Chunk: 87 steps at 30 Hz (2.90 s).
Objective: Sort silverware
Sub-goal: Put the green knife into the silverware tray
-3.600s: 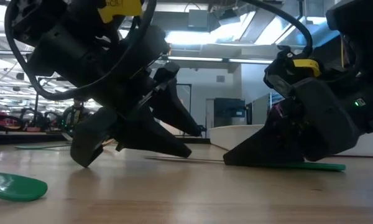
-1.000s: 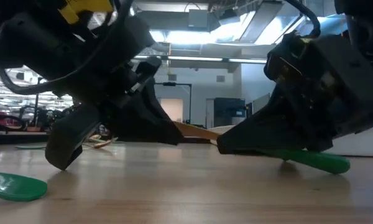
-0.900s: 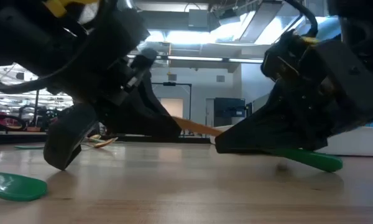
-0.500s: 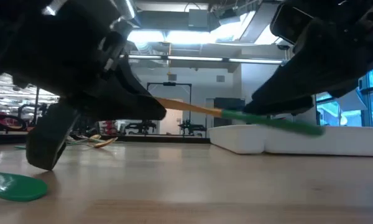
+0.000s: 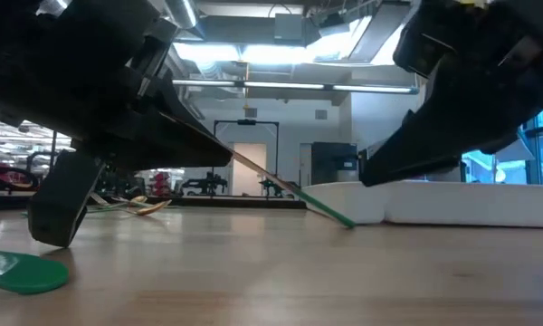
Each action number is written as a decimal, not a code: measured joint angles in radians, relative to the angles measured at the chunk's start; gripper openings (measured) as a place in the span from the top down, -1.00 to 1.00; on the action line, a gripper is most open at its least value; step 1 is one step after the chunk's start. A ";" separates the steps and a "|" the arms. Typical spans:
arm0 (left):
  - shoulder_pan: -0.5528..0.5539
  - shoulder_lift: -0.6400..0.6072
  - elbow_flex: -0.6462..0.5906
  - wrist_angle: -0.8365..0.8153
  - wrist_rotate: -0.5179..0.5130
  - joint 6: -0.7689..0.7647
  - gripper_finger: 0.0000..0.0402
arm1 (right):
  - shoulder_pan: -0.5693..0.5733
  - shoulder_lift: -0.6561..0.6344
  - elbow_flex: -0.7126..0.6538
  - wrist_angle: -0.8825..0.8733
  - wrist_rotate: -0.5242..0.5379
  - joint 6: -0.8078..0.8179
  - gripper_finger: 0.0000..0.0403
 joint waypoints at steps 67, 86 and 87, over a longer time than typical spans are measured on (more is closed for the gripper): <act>0.202 -0.016 0.010 -0.209 0.591 -0.420 0.26 | -0.230 0.347 0.161 0.166 -0.506 -0.144 0.89; 0.167 -0.047 0.000 -0.175 0.588 -0.464 0.37 | -0.226 0.289 0.181 0.133 -0.370 -0.187 0.99; 0.161 -0.060 -0.002 -0.173 0.590 -0.468 0.37 | -0.220 0.275 0.181 0.121 -0.342 -0.204 0.99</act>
